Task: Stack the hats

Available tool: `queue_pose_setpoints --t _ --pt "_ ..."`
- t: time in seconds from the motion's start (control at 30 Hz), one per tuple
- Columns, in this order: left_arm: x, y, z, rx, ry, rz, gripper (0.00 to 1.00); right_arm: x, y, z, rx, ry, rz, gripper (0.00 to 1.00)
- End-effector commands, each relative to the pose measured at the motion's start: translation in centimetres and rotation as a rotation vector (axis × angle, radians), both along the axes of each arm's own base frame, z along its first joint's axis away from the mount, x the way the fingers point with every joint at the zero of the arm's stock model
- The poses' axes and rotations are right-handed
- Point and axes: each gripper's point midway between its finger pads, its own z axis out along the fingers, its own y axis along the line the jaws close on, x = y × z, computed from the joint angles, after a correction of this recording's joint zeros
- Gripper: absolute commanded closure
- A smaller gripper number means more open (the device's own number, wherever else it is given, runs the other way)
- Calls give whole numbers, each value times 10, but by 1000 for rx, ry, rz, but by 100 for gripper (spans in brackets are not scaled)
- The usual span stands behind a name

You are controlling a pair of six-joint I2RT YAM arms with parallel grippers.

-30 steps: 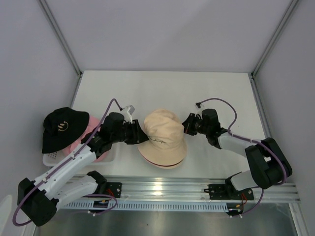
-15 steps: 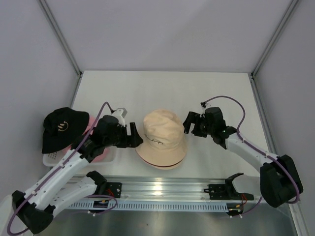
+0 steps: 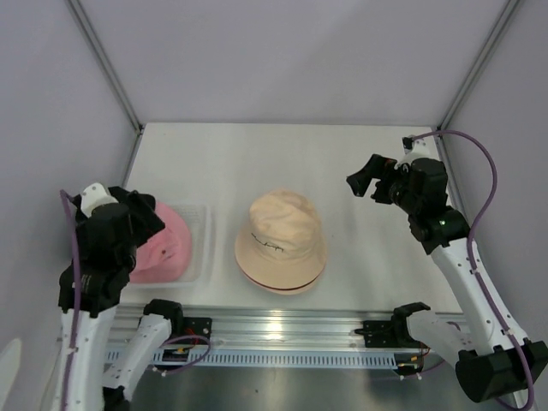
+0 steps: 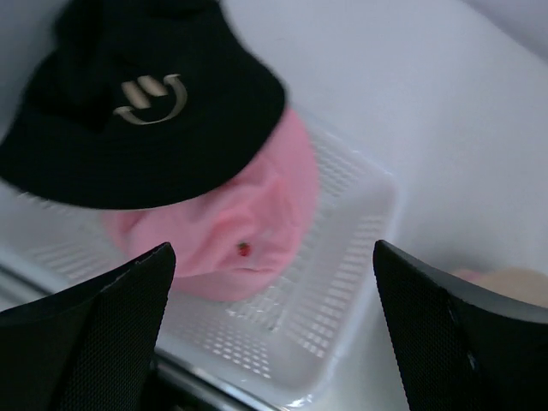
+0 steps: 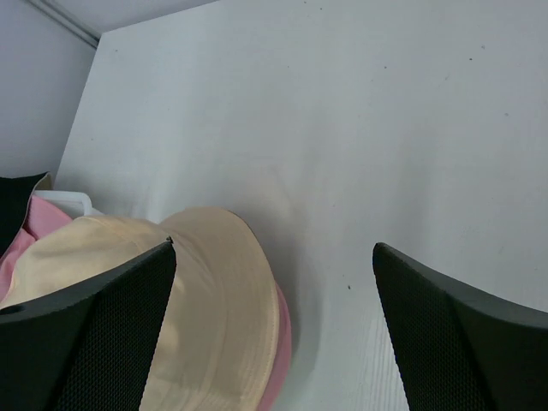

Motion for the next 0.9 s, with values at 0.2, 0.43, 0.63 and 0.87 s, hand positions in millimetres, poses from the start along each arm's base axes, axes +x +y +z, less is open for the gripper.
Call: queue_pose_setpoints --t 0.2,0.43,0.63,0.87 --pt "28 96 -30 -1 119 371 0 -7 21 1 44 19 125 0" --pt "45 123 -81 0 300 421 0 -1 30 -5 63 46 164 1" --pt "61 139 -102 -21 278 429 12 4 35 1 79 38 181 0" --pt "73 148 -97 13 268 391 41 9 44 -2 152 47 186 0"
